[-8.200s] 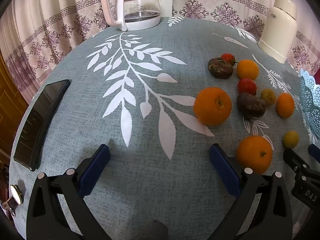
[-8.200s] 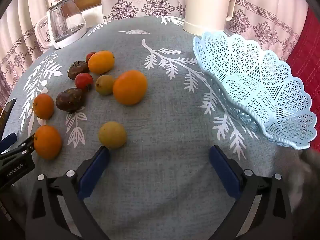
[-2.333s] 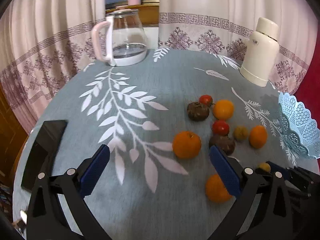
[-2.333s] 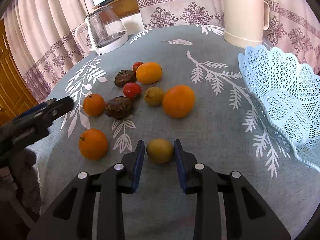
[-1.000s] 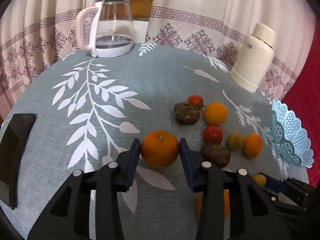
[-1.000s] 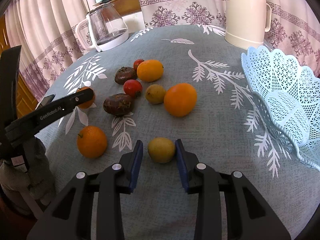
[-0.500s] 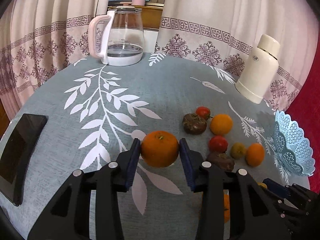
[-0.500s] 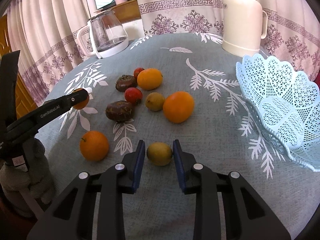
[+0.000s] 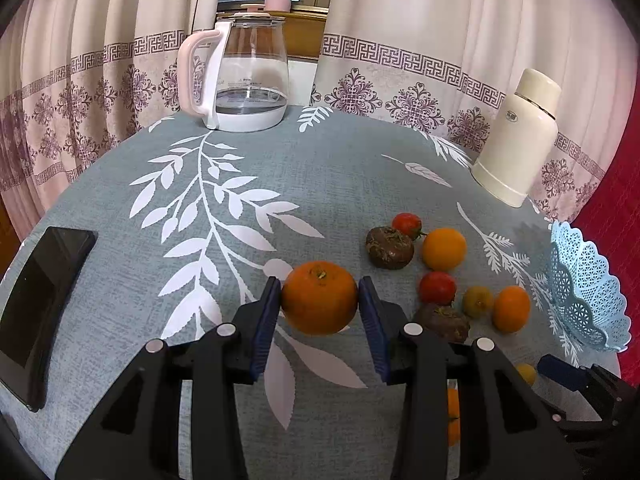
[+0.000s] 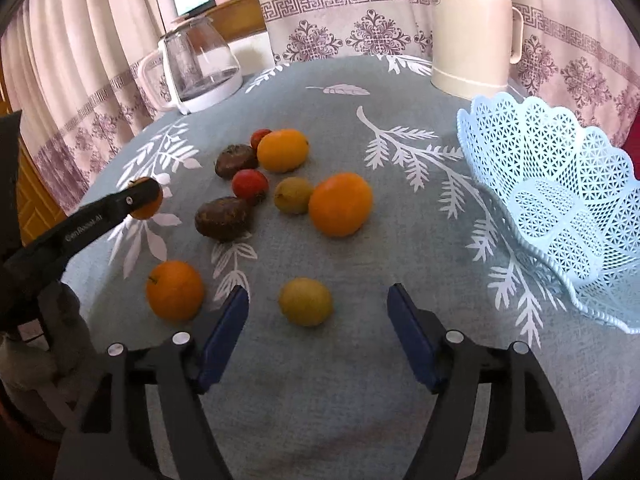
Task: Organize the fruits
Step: 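Grasp the large orange with the left tool while the right tool holds the yellow plum, then carry the yellow plum into the blue basket and open the right tool while the left holds the orange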
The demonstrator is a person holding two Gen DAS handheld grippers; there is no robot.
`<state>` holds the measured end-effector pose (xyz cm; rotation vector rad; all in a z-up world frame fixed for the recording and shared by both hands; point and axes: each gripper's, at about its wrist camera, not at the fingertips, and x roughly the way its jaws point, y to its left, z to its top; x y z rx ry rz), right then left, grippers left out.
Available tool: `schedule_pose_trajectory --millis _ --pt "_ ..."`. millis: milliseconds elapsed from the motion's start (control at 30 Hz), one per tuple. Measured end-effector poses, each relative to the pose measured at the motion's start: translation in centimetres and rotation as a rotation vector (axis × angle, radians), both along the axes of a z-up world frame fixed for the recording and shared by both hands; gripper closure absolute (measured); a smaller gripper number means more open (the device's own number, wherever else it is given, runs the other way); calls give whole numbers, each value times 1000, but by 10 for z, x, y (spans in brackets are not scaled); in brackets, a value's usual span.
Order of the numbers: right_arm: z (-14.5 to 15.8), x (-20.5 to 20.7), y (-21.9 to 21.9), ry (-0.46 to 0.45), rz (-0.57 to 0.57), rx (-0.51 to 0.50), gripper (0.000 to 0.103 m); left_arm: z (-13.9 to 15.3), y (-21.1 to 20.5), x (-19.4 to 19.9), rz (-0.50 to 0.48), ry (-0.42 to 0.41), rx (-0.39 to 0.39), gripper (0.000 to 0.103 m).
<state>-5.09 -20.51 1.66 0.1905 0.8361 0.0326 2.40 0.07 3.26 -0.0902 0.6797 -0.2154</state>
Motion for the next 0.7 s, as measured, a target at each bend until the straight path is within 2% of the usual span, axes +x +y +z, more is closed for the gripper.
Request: schedule_pose_trajectory --millis 33,100,133,267,700 --pt "-1 1 2 6 3 -10 49 0 0 0 0 1 -1 61" --pt "-4 3 7 28 -1 -55 62 0 0 0 -1 3 -3 61" --pt "-3 3 8 27 2 -65 75 -1 0 1 -2 3 -2 61" --pt "-2 1 17 16 22 -103 75 0 -1 0 -4 1 1 61" --pt "24 -15 4 -94 -11 -31 75 0 2 0 5 -4 -4 61"
